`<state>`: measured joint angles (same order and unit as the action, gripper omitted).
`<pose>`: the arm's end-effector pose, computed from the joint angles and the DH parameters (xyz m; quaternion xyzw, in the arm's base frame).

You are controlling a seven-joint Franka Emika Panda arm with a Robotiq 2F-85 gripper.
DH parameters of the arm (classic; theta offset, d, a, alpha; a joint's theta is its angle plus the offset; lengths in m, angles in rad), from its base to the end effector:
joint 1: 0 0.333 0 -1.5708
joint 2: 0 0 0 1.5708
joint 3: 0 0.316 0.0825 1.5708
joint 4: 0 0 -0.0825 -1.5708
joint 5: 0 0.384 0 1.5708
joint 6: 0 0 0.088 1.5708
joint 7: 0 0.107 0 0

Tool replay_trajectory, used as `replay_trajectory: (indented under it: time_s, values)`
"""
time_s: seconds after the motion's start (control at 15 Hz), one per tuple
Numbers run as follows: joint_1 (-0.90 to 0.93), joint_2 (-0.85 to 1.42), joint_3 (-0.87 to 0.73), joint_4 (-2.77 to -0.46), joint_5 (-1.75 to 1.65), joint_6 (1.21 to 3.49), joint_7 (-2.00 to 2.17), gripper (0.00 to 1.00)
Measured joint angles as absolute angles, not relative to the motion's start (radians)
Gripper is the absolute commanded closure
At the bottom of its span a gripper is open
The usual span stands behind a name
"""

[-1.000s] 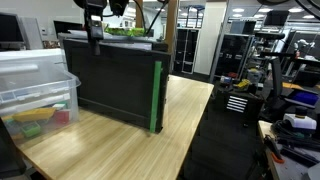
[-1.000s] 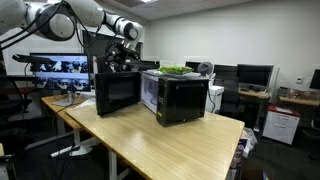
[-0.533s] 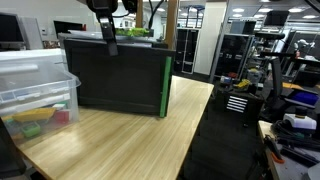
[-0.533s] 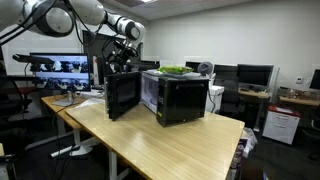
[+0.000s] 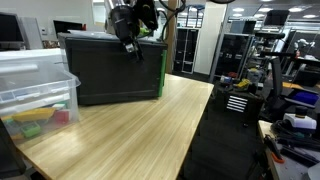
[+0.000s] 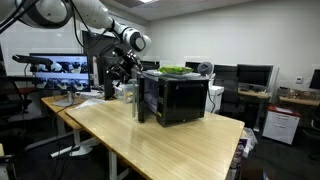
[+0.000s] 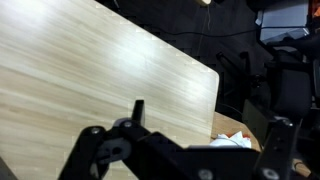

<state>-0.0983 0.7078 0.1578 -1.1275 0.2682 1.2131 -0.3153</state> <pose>0.6697 0.0456 0.3725 -0.9193 -0.1789 0.2700 0.2235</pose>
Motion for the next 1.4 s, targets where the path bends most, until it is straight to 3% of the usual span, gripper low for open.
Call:
replay_trajectory:
  time_s: [0.6,1.4]
  values:
    - [-0.113,0.526,0.009,-1.407,0.295,1.319,-0.132,0.0]
    - [-0.083,0.417,-0.043,-1.595,0.291,1.516,0.14,0.0]
